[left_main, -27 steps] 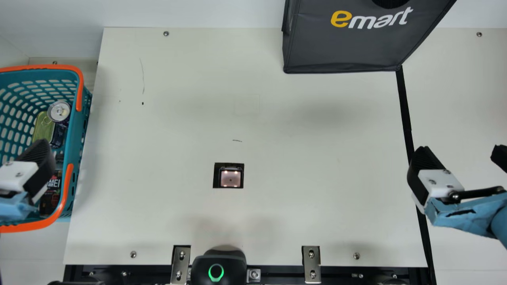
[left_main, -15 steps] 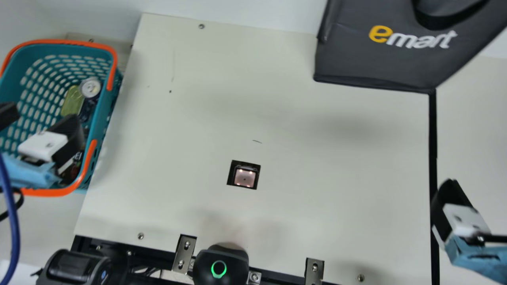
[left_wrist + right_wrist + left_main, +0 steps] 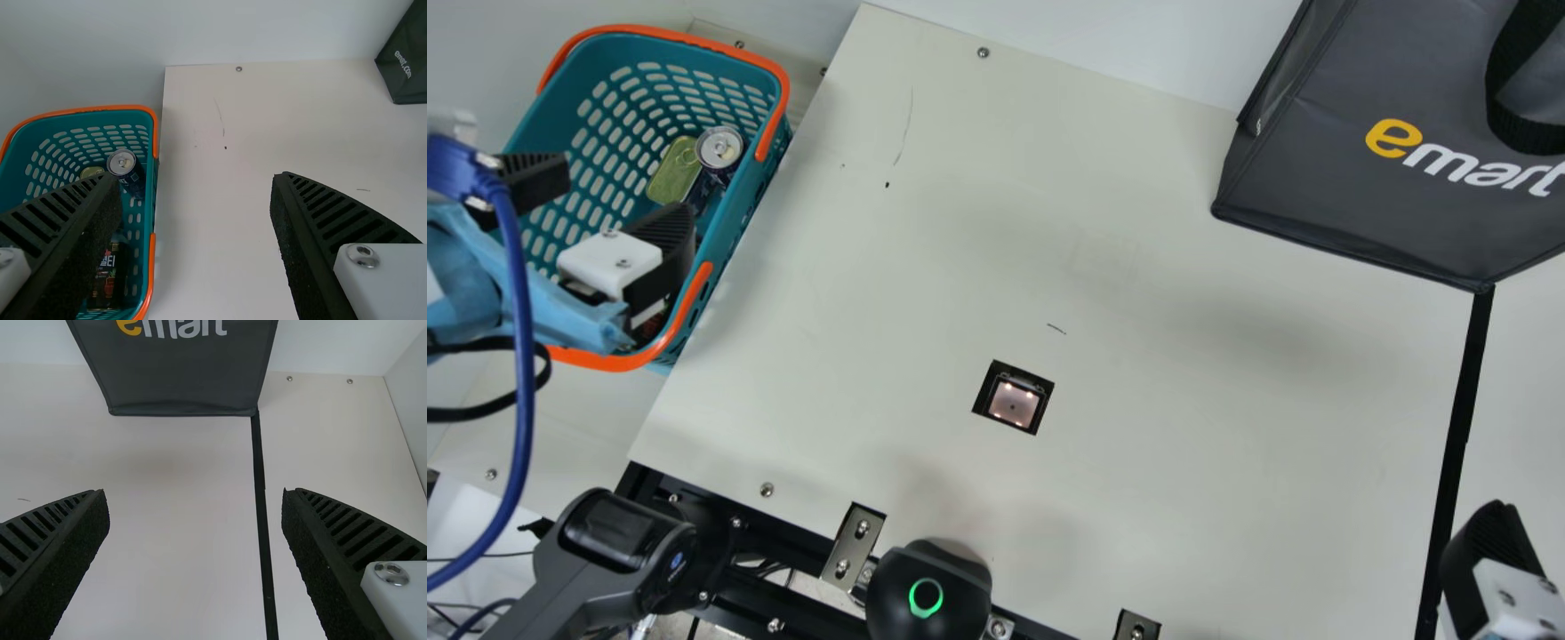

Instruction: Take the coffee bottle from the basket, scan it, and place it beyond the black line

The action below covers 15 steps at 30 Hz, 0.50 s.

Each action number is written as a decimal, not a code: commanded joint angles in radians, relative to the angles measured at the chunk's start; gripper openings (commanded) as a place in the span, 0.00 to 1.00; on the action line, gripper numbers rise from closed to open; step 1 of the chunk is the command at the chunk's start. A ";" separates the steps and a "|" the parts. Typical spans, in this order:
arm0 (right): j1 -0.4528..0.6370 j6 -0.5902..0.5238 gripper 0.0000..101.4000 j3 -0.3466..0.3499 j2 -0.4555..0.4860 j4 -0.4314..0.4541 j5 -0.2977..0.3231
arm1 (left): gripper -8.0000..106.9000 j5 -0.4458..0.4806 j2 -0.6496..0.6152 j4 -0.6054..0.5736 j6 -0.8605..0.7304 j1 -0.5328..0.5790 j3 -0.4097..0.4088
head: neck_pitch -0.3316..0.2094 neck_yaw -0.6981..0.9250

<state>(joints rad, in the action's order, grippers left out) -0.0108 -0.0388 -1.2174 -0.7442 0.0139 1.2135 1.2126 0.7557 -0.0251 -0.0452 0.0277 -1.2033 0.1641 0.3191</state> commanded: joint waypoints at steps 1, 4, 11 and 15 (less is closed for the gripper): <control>0.000 0.000 0.90 0.000 0.000 0.000 0.000 | 0.85 0.000 0.000 0.000 0.000 0.000 0.000 | -0.026 0.002; 0.000 0.000 0.90 0.000 0.000 0.000 0.000 | 0.85 0.001 0.001 0.005 0.008 0.005 0.000 | -0.026 0.002; 0.000 0.000 0.90 0.000 0.000 0.000 0.000 | 0.85 0.007 0.000 0.018 0.037 0.000 0.010 | -0.026 0.002; 0.000 0.000 0.90 0.000 0.000 0.000 0.000 | 0.85 0.007 -0.005 0.032 0.055 -0.014 0.022 | -0.026 0.002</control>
<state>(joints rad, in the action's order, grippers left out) -0.0108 -0.0388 -1.2174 -0.7442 0.0139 1.2135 1.2187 0.7513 0.0000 0.0060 0.0174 -1.1844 0.1641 0.3191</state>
